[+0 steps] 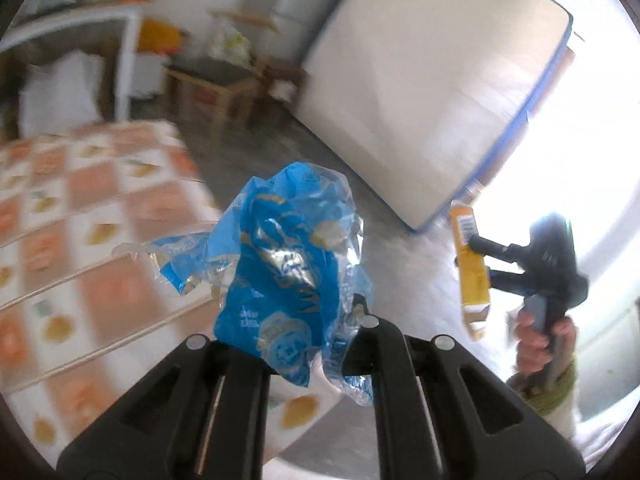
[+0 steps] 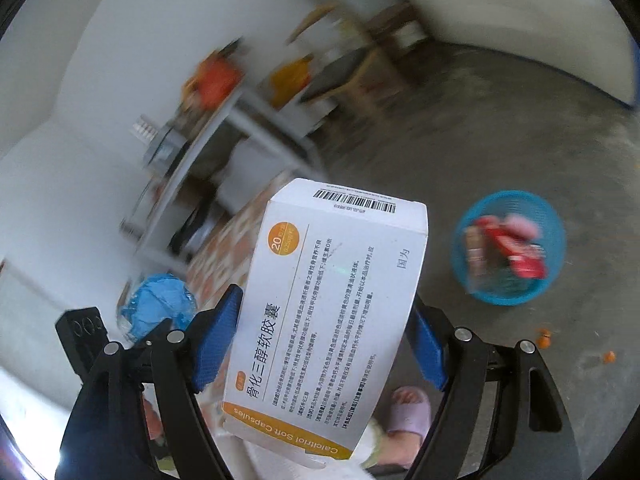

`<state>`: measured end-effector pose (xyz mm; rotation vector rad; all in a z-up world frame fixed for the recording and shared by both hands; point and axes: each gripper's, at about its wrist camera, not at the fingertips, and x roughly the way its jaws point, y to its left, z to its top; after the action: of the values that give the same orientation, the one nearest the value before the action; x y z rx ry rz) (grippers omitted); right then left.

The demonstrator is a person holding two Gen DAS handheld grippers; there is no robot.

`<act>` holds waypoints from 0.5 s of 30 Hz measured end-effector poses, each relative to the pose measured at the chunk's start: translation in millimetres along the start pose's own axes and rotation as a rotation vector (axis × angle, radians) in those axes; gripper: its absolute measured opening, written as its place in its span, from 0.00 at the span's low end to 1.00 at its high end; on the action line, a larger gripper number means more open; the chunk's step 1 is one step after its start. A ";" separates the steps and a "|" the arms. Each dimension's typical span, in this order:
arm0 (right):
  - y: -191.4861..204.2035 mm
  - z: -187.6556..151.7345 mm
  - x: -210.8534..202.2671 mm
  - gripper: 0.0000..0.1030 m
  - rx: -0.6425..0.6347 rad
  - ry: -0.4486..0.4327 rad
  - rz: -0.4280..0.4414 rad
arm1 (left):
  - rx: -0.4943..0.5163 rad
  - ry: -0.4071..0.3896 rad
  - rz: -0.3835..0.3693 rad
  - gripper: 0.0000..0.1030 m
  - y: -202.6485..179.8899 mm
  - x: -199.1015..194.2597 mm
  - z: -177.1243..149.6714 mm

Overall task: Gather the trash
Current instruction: 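Carry the blue bags and medicine box over the wastebasket with both tools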

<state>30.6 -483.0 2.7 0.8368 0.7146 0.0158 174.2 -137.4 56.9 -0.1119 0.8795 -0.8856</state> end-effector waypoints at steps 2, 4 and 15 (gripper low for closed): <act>-25.2 -0.1 -4.4 0.73 0.043 -0.023 -0.042 | -0.005 0.097 -0.071 0.06 -13.8 46.2 16.1; -60.0 -0.7 -0.9 0.73 0.105 -0.041 -0.100 | -0.020 0.177 -0.107 0.06 -23.6 88.1 24.1; -194.1 -15.6 42.6 0.73 0.384 -0.034 -0.182 | -0.138 0.582 -0.178 0.06 -67.9 339.9 33.3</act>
<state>4.3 -593.3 -161.4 1.1312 0.7714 -0.3064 263.2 -433.0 -104.2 -0.0509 1.4918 -1.0436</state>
